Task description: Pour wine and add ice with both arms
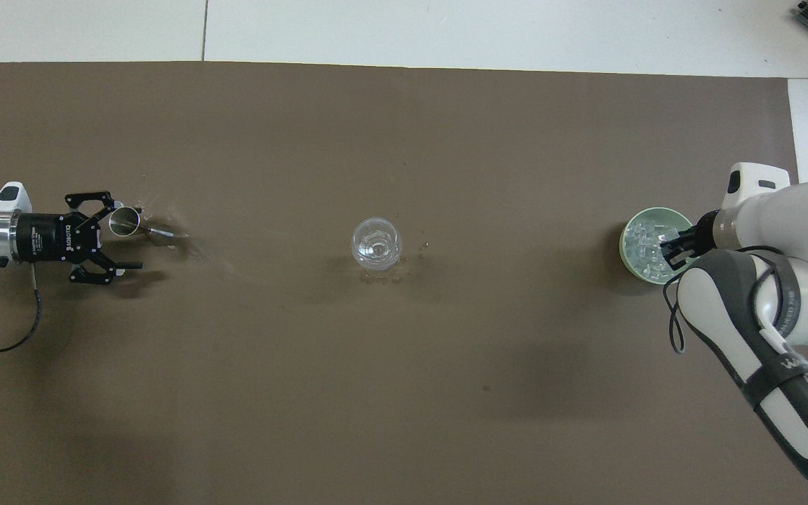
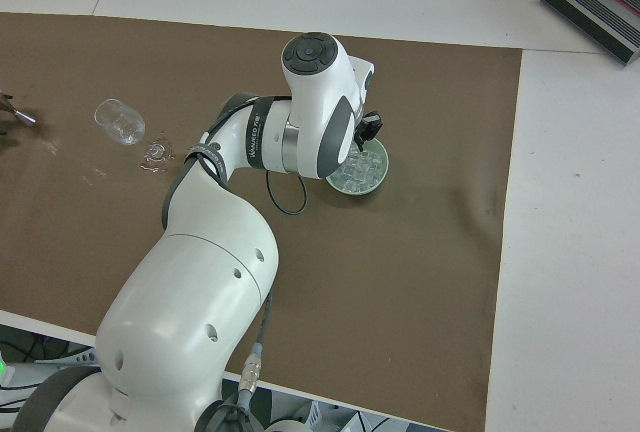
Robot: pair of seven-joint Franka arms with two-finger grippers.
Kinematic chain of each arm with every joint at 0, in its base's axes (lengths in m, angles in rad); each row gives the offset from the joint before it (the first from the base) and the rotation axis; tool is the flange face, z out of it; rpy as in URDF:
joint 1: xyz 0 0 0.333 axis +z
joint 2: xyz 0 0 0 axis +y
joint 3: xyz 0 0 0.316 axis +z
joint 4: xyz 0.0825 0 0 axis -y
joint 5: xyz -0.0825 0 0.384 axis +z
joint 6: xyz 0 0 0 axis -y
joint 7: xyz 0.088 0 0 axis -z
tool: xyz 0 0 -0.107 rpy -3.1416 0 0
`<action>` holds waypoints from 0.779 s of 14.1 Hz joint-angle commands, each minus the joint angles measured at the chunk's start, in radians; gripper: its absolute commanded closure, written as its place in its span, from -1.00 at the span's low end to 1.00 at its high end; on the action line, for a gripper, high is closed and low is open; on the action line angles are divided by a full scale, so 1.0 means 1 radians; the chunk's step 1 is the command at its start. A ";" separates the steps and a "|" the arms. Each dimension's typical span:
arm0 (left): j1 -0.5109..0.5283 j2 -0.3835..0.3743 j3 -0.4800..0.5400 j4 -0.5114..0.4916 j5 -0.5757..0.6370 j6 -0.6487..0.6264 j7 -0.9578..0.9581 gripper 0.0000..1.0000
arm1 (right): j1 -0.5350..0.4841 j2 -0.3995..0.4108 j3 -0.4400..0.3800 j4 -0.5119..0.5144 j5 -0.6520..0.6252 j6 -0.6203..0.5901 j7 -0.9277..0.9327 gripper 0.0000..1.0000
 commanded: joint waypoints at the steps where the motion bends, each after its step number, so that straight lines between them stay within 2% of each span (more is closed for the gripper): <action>1: -0.026 -0.047 0.007 -0.017 0.060 0.047 0.090 -1.00 | -0.007 -0.072 0.044 0.009 0.004 -0.073 0.151 1.00; 4: -0.049 -0.069 0.009 -0.014 0.197 0.099 0.172 -1.00 | -0.007 -0.112 0.105 0.089 0.006 -0.202 0.343 1.00; 7: -0.053 -0.093 0.015 -0.008 0.264 0.126 0.260 -1.00 | -0.007 -0.103 0.185 0.196 0.007 -0.305 0.540 1.00; 11: -0.096 -0.117 0.017 0.055 0.476 0.126 0.399 -1.00 | -0.007 -0.088 0.325 0.218 0.017 -0.256 0.803 1.00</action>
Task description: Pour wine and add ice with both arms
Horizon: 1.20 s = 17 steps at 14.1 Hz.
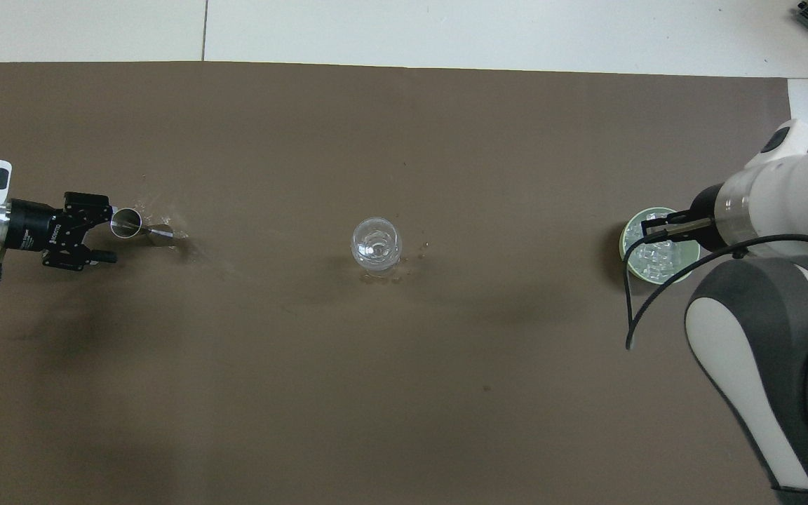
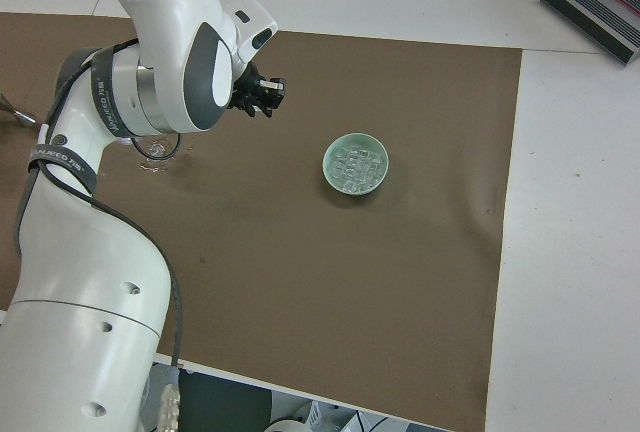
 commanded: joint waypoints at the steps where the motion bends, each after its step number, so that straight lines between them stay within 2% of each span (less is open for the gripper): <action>1: -0.048 -0.045 0.019 0.020 0.089 0.012 0.075 -1.00 | -0.011 0.030 0.090 0.023 0.037 0.035 0.161 1.00; 4: -0.056 -0.122 0.017 0.021 0.191 0.013 0.121 -1.00 | -0.009 0.056 0.164 0.035 0.047 0.090 0.297 1.00; 5: -0.087 -0.146 0.019 0.026 0.245 0.013 0.139 -1.00 | -0.009 0.079 0.199 0.049 0.044 0.106 0.375 1.00; 8: -0.140 -0.166 0.016 0.098 0.389 -0.019 0.175 -1.00 | -0.006 0.135 0.302 0.107 0.028 0.118 0.577 1.00; 12: -0.172 -0.206 0.010 0.125 0.400 -0.059 0.167 -1.00 | 0.026 0.181 0.340 0.123 0.004 0.179 0.715 1.00; 17: -0.221 -0.324 0.006 0.107 0.399 -0.071 0.158 -1.00 | 0.048 0.243 0.371 0.146 -0.041 0.228 0.807 1.00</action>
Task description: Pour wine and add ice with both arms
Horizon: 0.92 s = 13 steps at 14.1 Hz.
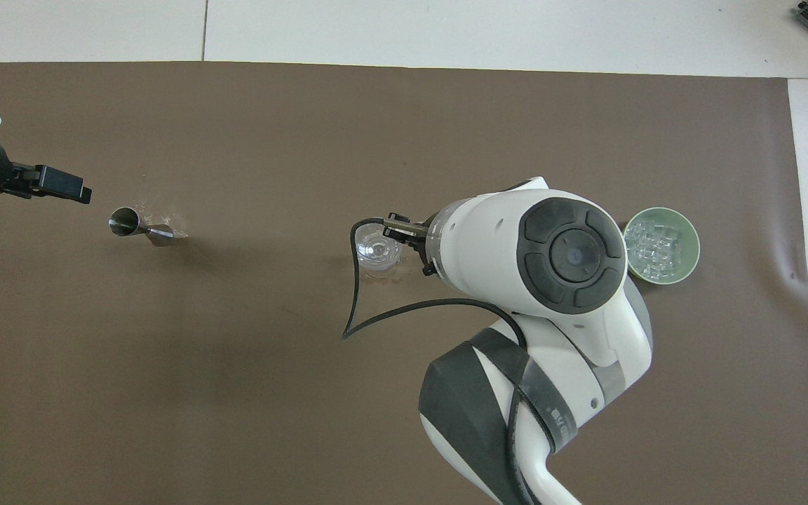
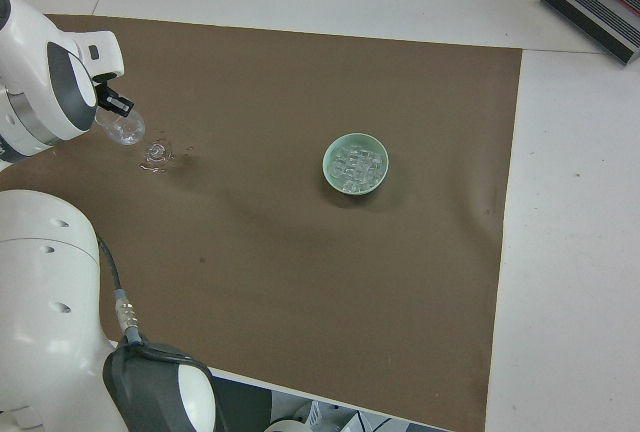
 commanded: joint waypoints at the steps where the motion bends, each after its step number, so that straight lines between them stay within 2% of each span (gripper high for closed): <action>1: -0.045 -0.074 0.013 -0.012 0.019 -0.023 0.003 -1.00 | 0.008 0.056 0.013 0.057 -0.042 0.011 0.060 1.00; 3: -0.054 -0.097 0.012 -0.017 0.019 -0.023 0.005 -1.00 | 0.057 0.117 0.013 0.108 -0.071 0.011 0.111 1.00; 5: -0.059 -0.118 0.012 -0.023 0.019 -0.023 0.006 -1.00 | 0.079 0.182 0.015 0.165 -0.173 0.009 0.195 1.00; 11: -0.070 -0.143 0.015 -0.035 0.020 -0.030 0.011 -1.00 | 0.092 0.206 0.023 0.185 -0.187 0.009 0.217 1.00; 13: -0.059 -0.178 0.016 -0.055 0.020 -0.044 0.006 -1.00 | 0.102 0.206 0.024 0.180 -0.181 0.003 0.217 1.00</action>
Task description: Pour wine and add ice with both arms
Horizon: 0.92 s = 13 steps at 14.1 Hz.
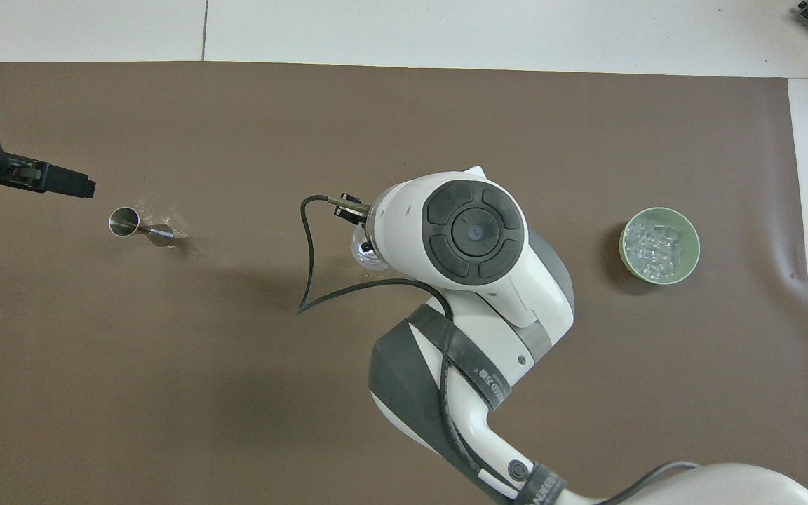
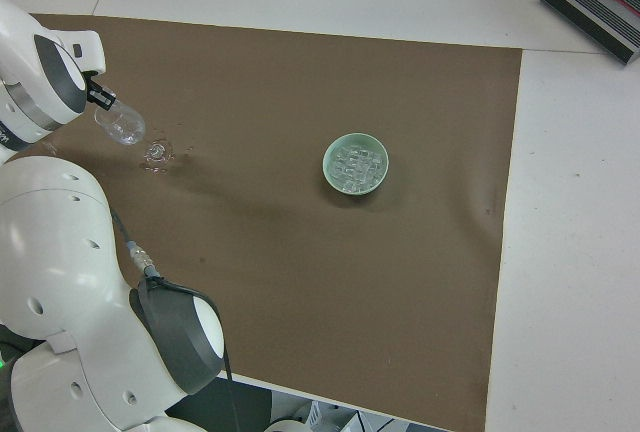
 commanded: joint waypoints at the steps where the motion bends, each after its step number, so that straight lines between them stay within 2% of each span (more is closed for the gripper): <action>1: 0.000 -0.081 0.013 -0.054 0.017 -0.035 -0.007 -1.00 | 0.005 0.020 0.017 0.020 -0.026 -0.012 0.034 1.00; 6: -0.004 -0.120 0.013 -0.123 0.017 -0.065 -0.020 -1.00 | 0.005 0.018 0.017 0.012 -0.023 -0.046 0.034 0.75; 8: -0.009 -0.123 0.014 -0.124 0.017 -0.060 -0.017 -1.00 | 0.004 0.018 0.017 0.013 -0.024 -0.049 0.034 0.71; 10: -0.006 -0.123 0.016 -0.124 0.017 -0.051 -0.014 -1.00 | 0.004 0.018 0.017 0.012 -0.023 -0.048 0.034 0.59; 12: -0.003 -0.121 0.016 -0.126 0.017 -0.051 -0.014 -1.00 | 0.004 0.018 0.017 0.010 -0.023 -0.037 0.031 0.15; 13: -0.004 -0.121 0.018 -0.124 0.017 -0.051 -0.014 -1.00 | 0.004 0.018 0.017 0.010 -0.023 -0.037 0.031 0.04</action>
